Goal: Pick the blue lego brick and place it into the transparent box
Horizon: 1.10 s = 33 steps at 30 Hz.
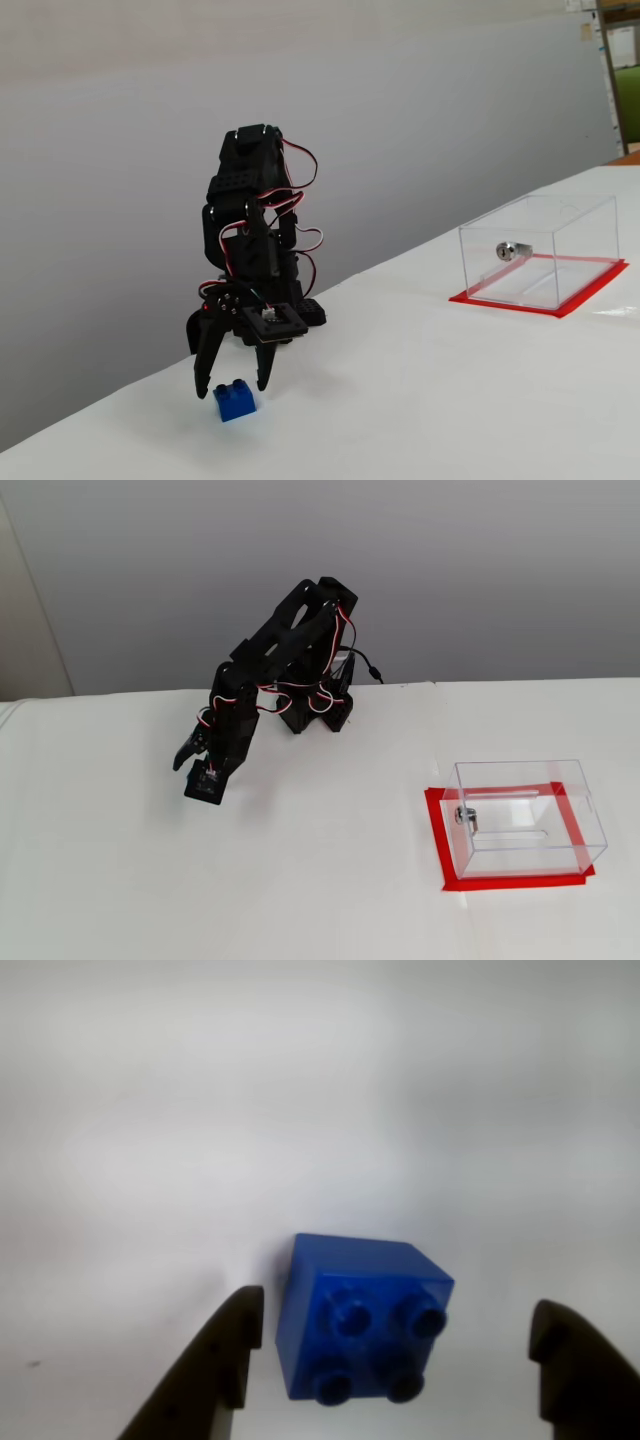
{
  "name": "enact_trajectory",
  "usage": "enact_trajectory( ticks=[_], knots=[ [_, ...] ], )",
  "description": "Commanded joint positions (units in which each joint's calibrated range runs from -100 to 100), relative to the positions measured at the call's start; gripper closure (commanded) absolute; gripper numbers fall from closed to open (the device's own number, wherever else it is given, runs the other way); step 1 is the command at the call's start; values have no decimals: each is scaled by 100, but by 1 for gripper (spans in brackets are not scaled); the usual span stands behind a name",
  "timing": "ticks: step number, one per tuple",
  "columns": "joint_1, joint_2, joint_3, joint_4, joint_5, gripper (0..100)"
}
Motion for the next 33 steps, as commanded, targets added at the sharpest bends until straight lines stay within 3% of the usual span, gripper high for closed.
enact_trajectory(
  ticks=[1, 28, 33],
  knots=[
    [43, -18, 17, -107, 23, 70],
    [206, 602, 162, -568, 33, 72],
    [206, 602, 162, -568, 33, 83]
  ],
)
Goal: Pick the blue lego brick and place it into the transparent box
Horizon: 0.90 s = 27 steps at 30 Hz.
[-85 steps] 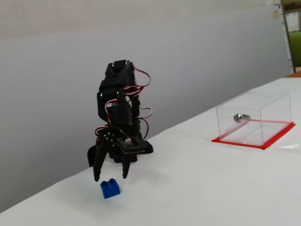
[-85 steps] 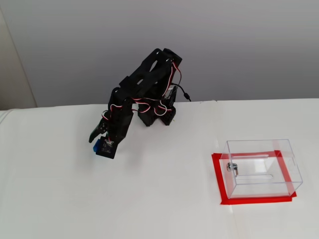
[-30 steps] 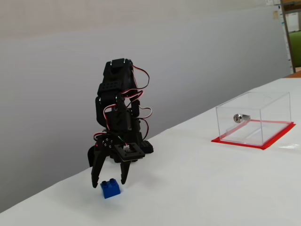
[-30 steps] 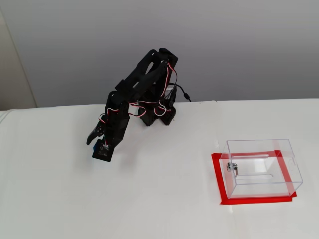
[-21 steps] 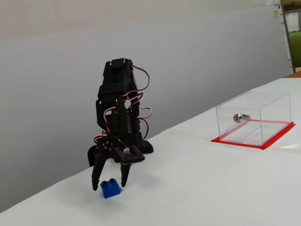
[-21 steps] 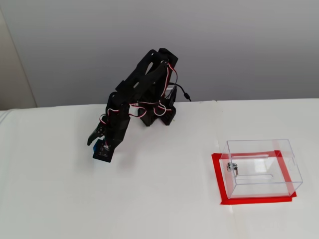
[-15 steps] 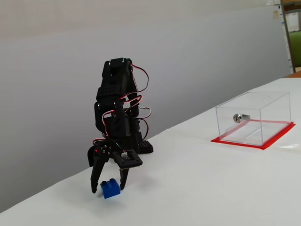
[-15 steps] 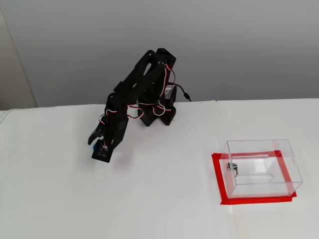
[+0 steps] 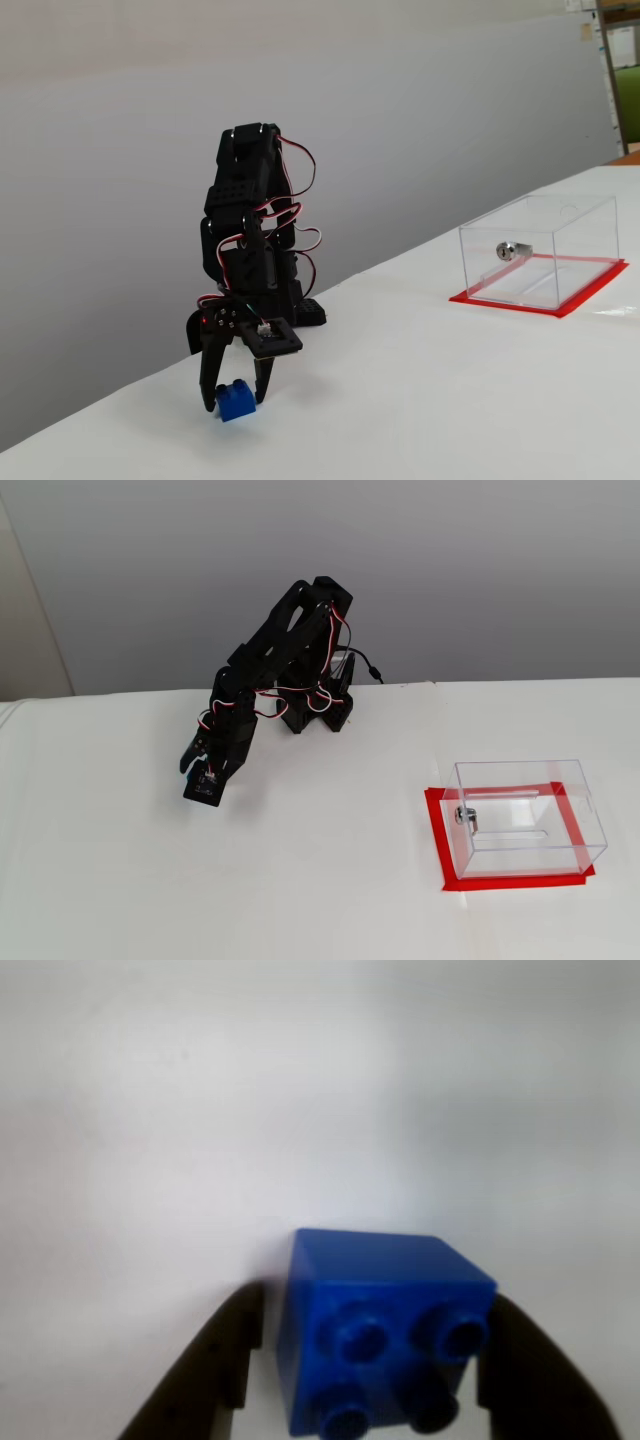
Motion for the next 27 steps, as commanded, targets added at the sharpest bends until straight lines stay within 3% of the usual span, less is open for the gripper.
enact_trajectory(
  ticks=[1, 19, 27],
  knots=[
    [-40, 27, -103, -54, 28, 84],
    [-84, -67, -103, 24, -19, 85],
    [-225, -805, -474, 590, -76, 84]
  ],
)
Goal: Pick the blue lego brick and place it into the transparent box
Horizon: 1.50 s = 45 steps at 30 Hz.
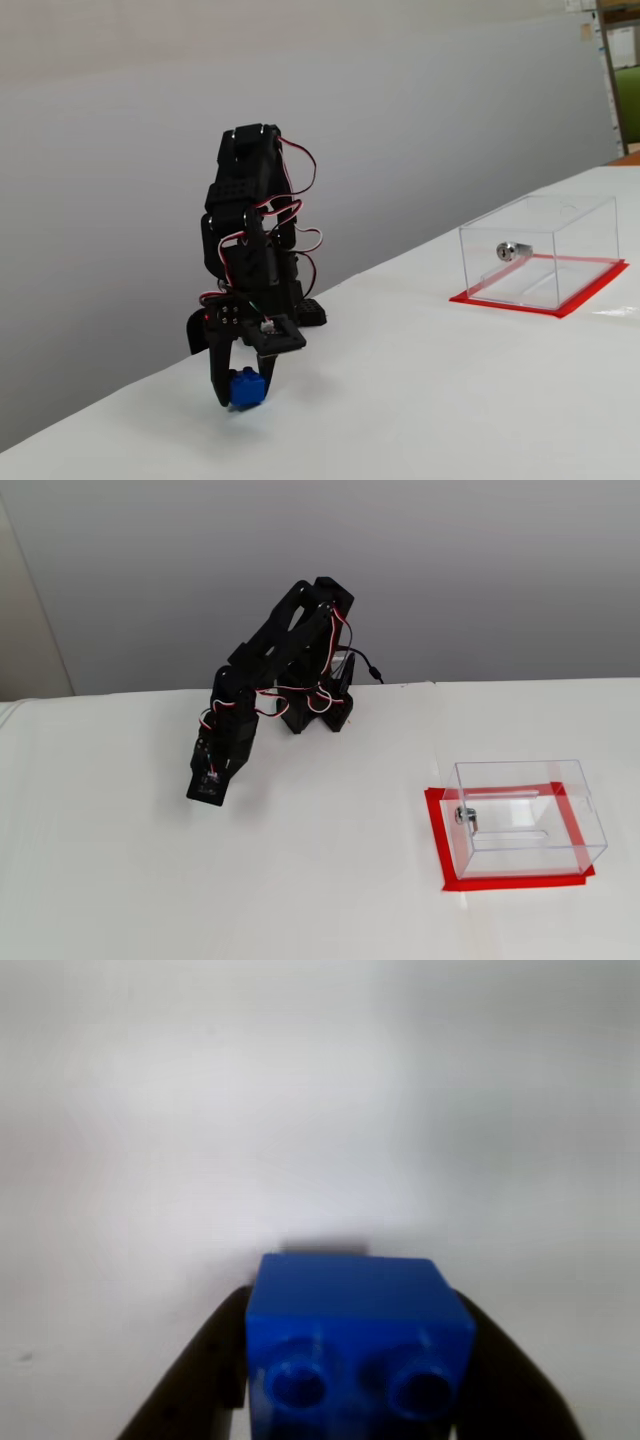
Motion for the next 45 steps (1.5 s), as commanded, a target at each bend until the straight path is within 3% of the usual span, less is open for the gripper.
enact_trajectory(
  ticks=[1, 17, 28, 45],
  knots=[
    [-112, -568, -333, 93, -145, 84],
    [-1214, -2647, -260, 102, -1152, 85],
    [-2427, -3513, -278, 102, -1486, 85],
    [-6249, -3793, -342, 23, -1507, 85]
  ],
)
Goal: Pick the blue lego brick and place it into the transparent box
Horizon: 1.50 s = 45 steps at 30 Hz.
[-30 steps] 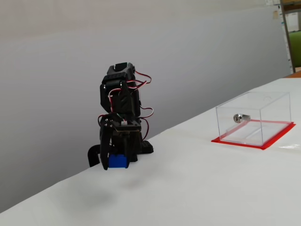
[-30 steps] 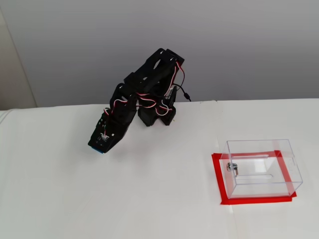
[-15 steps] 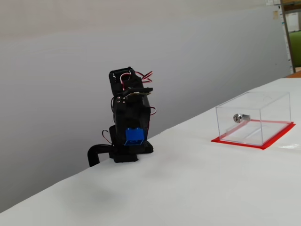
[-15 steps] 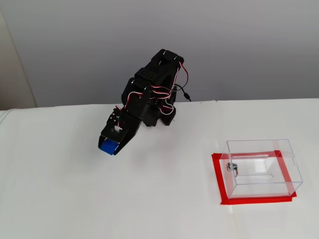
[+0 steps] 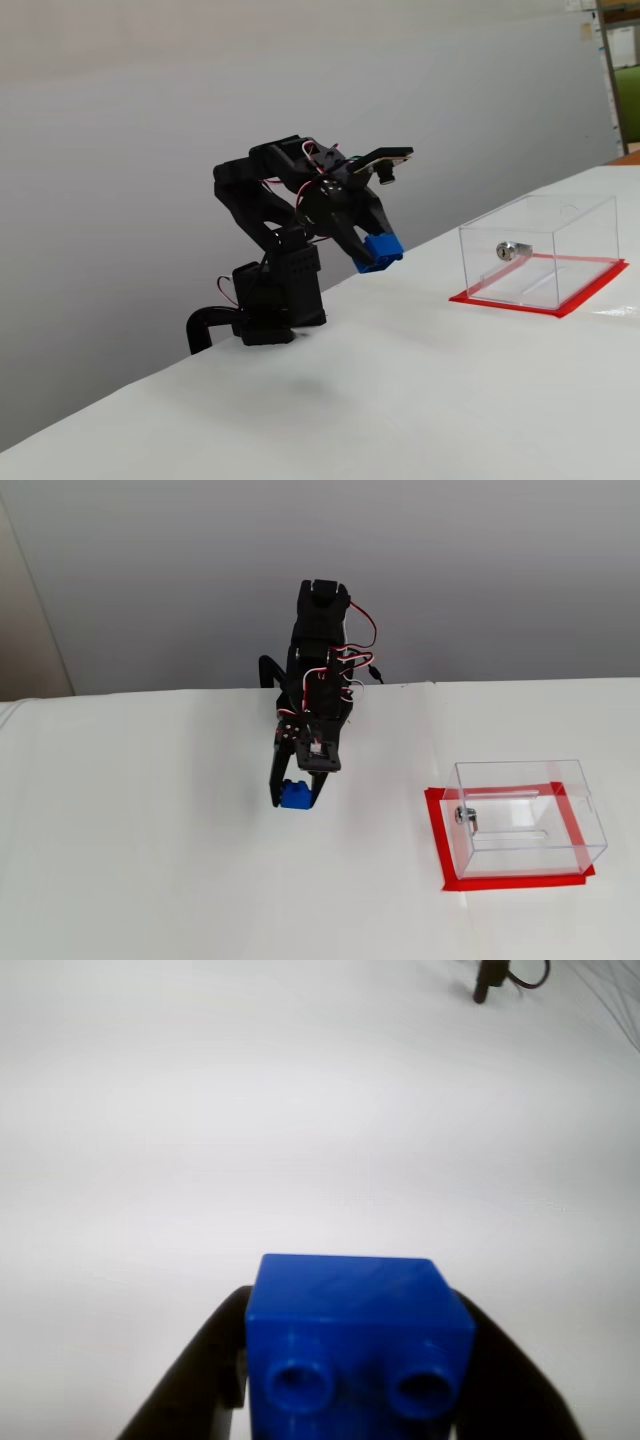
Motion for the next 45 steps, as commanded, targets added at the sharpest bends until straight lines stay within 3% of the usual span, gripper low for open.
enact_trajectory(
  ticks=[1, 30, 45],
  knots=[
    [-715, -131, -324, -71, -17, 85],
    [-5011, -21, -984, -88, -17, 85],
    [-5676, 1838, -2621, -1, -12, 85]
  ],
)
